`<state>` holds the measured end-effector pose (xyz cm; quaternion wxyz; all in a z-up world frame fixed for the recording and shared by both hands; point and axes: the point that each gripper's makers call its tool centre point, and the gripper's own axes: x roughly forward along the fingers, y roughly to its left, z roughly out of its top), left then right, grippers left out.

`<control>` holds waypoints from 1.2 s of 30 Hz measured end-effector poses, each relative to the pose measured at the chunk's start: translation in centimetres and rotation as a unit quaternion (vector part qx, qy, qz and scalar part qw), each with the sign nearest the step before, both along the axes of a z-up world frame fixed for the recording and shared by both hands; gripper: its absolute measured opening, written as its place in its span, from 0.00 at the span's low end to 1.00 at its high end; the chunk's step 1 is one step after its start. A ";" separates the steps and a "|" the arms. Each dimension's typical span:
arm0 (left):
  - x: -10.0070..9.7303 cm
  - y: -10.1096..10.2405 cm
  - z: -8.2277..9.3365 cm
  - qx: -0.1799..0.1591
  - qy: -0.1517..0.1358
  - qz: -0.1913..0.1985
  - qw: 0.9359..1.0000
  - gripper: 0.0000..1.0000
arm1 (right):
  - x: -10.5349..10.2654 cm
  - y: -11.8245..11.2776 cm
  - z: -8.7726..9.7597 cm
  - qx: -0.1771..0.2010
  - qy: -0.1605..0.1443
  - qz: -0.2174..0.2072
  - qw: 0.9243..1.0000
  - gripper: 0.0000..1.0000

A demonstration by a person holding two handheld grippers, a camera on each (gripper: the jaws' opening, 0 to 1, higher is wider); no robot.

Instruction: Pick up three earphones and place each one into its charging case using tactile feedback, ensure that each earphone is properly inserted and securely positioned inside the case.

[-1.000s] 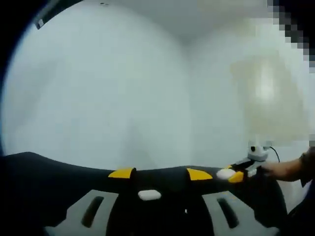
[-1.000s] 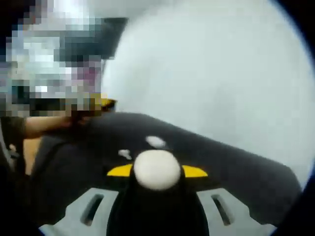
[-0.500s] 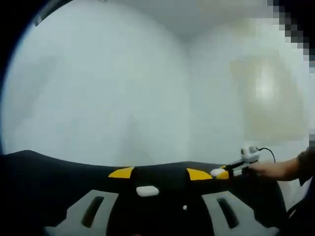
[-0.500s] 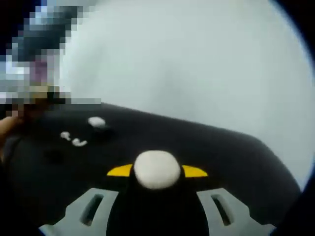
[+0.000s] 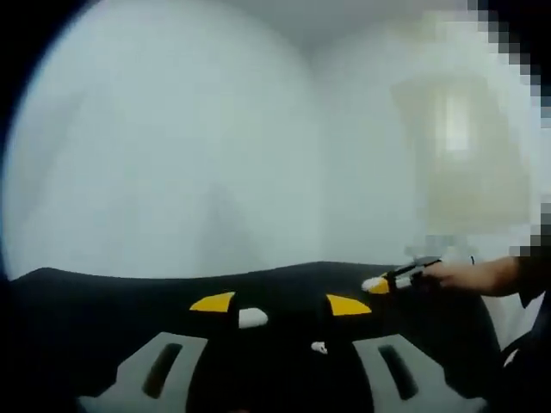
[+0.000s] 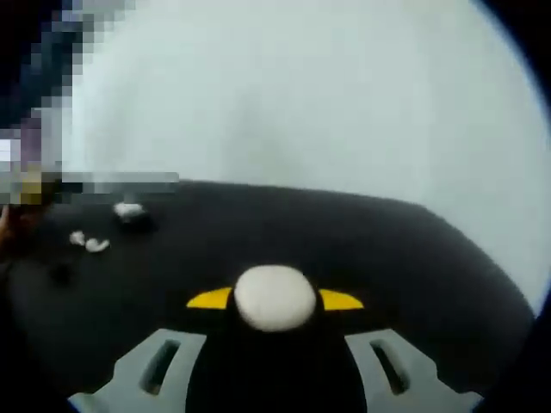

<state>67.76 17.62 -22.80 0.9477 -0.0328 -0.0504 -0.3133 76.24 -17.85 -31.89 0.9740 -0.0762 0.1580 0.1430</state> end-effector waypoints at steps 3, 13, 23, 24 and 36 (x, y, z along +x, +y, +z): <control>0.0 0.0 0.0 0.000 0.000 0.000 1.000 0.37 | 0.1 -0.1 0.1 0.006 -0.002 -0.002 1.000 0.38; 0.3 0.8 0.1 -0.004 0.001 0.015 1.000 0.36 | -0.7 0.8 4.4 0.097 -0.080 0.011 0.992 0.42; 0.4 1.0 0.0 -0.001 0.003 0.020 1.000 0.36 | -0.8 9.0 6.4 0.097 -0.075 0.107 0.987 0.46; 0.3 1.0 0.2 -0.006 0.001 0.017 1.000 0.36 | -0.6 9.7 6.1 0.096 -0.068 0.115 0.986 0.46; 0.3 1.1 0.6 -0.012 0.000 0.017 1.000 0.36 | 1.7 14.9 4.4 0.112 -0.051 0.151 0.981 0.46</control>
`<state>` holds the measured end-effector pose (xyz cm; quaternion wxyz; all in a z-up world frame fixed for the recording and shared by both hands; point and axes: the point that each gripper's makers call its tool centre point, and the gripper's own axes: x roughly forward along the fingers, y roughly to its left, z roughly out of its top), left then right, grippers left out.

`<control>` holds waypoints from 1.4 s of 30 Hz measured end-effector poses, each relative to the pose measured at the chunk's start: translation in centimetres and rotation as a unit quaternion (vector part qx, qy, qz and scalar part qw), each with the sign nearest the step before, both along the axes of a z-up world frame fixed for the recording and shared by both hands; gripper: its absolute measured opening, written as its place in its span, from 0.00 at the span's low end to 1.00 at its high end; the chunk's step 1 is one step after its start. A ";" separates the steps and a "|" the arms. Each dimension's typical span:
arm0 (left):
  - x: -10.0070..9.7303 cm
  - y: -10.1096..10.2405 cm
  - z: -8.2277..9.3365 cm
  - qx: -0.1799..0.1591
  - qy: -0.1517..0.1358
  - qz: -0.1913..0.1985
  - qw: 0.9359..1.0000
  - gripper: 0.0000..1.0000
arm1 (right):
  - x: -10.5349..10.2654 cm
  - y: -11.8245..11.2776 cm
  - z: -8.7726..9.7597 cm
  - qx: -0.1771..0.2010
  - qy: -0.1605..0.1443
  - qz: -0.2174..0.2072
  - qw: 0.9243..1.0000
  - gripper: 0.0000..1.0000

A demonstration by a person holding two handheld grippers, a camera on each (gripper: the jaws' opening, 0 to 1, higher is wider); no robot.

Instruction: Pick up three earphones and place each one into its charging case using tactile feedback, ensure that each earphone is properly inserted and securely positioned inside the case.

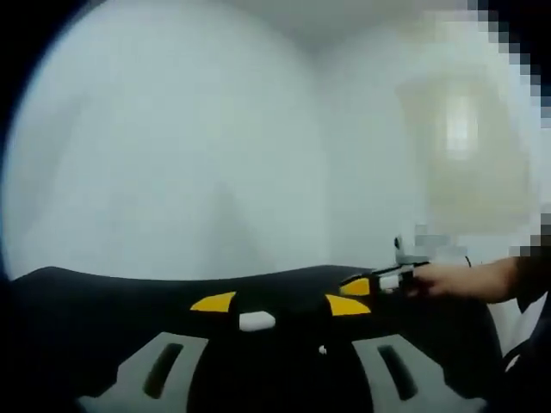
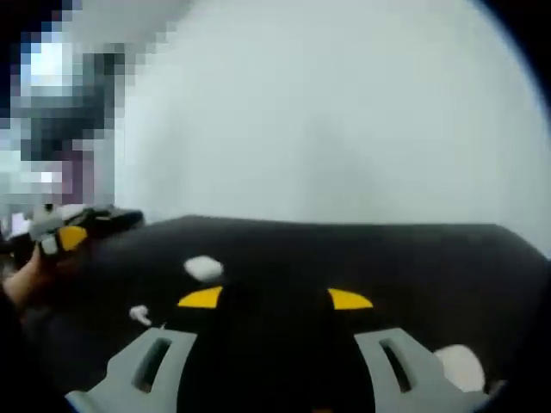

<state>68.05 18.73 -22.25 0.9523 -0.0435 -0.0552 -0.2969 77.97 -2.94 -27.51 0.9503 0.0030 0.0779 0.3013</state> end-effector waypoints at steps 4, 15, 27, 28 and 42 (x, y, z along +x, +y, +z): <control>-0.1 0.0 0.2 -0.002 -0.001 0.000 1.000 0.36 | -0.7 0.2 -0.8 0.038 0.002 0.021 0.999 0.46; -0.2 -0.5 0.0 0.005 0.002 -0.003 1.000 0.36 | -0.9 2.8 0.4 0.032 0.013 0.062 0.997 0.45; -0.2 -0.4 0.1 0.006 0.000 -0.003 1.000 0.35 | 2.0 7.0 -2.7 -0.010 0.055 0.074 0.996 0.45; -0.3 -0.4 0.1 0.005 0.000 -0.003 1.000 0.35 | 2.1 7.2 -3.0 -0.028 0.053 0.078 0.995 0.45; -0.6 -1.0 0.7 0.008 -0.011 -0.012 1.000 0.35 | 2.4 9.5 -4.5 -0.110 0.049 0.106 0.987 0.43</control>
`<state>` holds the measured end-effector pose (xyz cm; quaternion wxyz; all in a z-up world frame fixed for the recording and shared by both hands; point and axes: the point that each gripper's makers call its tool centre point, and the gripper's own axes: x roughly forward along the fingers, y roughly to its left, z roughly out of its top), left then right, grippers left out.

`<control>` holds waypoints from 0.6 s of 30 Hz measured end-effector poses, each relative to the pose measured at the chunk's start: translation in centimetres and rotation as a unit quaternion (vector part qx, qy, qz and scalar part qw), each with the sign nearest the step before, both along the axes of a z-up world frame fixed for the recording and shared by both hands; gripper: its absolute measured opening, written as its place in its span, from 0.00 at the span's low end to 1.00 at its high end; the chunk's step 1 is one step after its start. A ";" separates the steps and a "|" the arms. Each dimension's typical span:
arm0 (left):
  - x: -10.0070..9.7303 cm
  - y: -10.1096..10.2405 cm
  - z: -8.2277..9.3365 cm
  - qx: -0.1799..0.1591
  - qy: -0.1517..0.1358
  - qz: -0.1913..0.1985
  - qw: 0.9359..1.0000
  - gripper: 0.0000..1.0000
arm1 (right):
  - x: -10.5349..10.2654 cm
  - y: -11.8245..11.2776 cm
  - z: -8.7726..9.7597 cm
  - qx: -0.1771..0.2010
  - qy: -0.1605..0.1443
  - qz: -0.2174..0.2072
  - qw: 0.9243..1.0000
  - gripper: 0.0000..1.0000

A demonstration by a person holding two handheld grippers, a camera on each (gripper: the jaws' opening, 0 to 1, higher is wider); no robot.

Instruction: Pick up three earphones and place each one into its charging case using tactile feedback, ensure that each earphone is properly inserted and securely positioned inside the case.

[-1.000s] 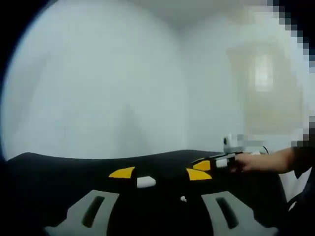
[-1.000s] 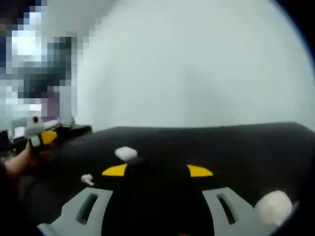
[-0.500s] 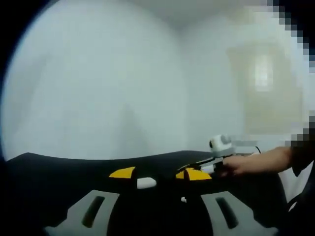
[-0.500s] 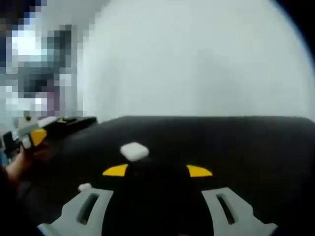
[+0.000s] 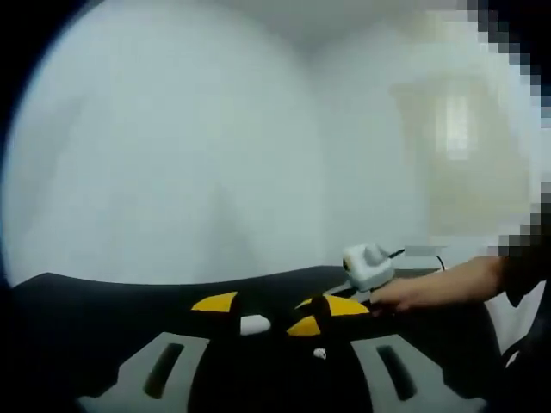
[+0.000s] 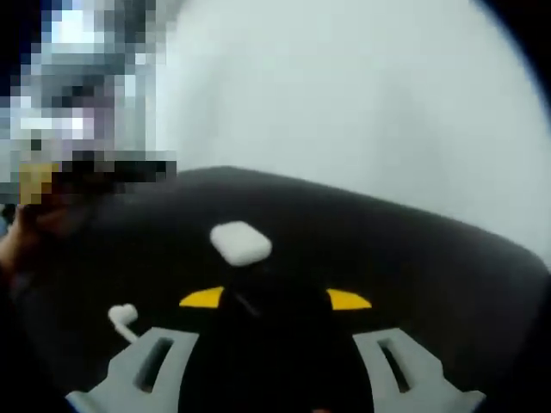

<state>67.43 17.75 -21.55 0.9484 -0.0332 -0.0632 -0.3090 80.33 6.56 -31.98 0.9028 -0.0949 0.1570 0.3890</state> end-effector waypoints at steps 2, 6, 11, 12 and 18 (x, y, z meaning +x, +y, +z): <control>0.0 0.0 0.0 0.001 0.000 0.000 1.000 0.35 | 0.1 0.1 0.0 0.002 0.000 -0.001 1.000 0.42; 0.1 0.1 -0.1 0.002 0.002 0.004 1.000 0.35 | -0.3 -0.2 0.2 0.002 -0.004 -0.007 1.000 0.42; 0.3 0.3 -0.2 0.000 0.005 0.008 1.000 0.35 | -1.2 -0.6 2.2 0.028 -0.022 0.002 0.999 0.41; 0.2 0.4 -0.2 -0.001 0.006 0.008 1.000 0.35 | -1.6 -0.6 2.9 0.037 -0.027 0.008 0.999 0.41; 0.3 0.5 -0.3 0.001 0.008 0.011 1.000 0.34 | -8.4 0.3 6.4 0.057 -0.061 0.110 0.990 0.42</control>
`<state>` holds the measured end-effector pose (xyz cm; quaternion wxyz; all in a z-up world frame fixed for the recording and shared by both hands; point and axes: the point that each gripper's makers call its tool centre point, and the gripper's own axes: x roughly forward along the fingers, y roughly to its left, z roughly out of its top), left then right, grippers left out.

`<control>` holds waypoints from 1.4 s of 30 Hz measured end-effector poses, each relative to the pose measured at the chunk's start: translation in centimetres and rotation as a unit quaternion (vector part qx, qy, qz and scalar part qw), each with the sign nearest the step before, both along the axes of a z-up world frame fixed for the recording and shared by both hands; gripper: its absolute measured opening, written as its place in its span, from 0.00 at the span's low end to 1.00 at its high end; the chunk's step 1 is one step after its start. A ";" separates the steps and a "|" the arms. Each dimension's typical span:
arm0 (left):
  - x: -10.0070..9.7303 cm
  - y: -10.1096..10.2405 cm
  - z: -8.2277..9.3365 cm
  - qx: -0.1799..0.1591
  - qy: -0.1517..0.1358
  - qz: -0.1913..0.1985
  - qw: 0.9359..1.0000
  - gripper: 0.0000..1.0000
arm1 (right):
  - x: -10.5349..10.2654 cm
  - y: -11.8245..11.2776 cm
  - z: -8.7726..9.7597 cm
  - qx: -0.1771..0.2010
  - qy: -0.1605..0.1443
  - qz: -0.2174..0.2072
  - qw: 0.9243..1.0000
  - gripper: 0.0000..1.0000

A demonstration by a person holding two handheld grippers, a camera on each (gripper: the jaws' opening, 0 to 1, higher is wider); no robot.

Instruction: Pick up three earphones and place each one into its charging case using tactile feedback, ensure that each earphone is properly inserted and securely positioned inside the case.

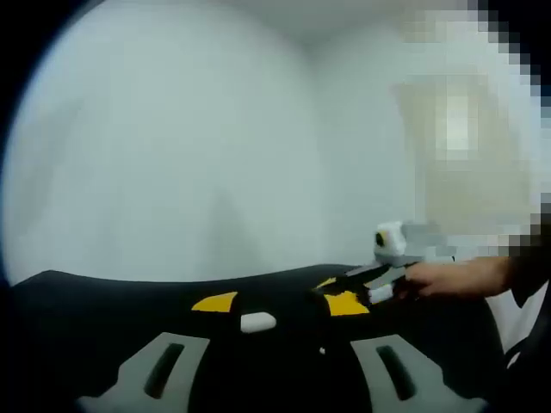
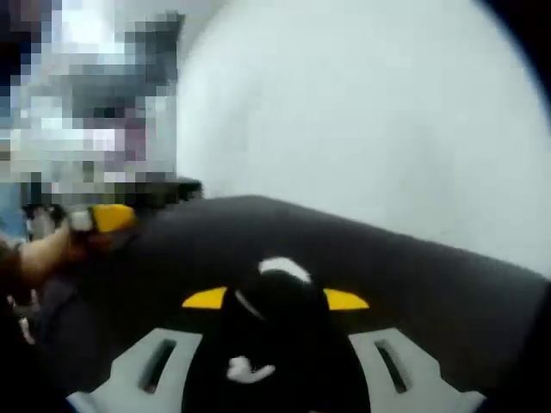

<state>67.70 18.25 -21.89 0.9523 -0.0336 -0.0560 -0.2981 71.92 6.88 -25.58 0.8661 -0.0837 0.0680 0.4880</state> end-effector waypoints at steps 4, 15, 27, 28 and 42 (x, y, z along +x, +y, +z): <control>0.0 0.0 -0.2 0.005 0.001 0.002 1.000 0.34 | -3.2 -0.1 0.4 -0.015 -0.010 0.029 0.999 0.42; 0.3 0.5 -0.8 0.017 0.006 0.011 1.000 0.32 | -12.1 0.3 -1.9 -0.024 0.019 0.131 0.991 0.42; 0.5 0.4 -1.1 0.022 0.007 0.008 1.000 0.32 | -15.5 0.5 -5.4 -0.090 0.021 0.193 0.977 0.42; 0.5 0.4 -1.1 0.022 0.008 0.009 1.000 0.32 | -15.4 0.5 -5.6 -0.090 0.023 0.193 0.977 0.42; 0.3 0.1 -1.2 0.030 0.006 0.005 1.000 0.32 | -15.7 -1.5 -4.6 -0.079 0.034 0.139 0.987 0.42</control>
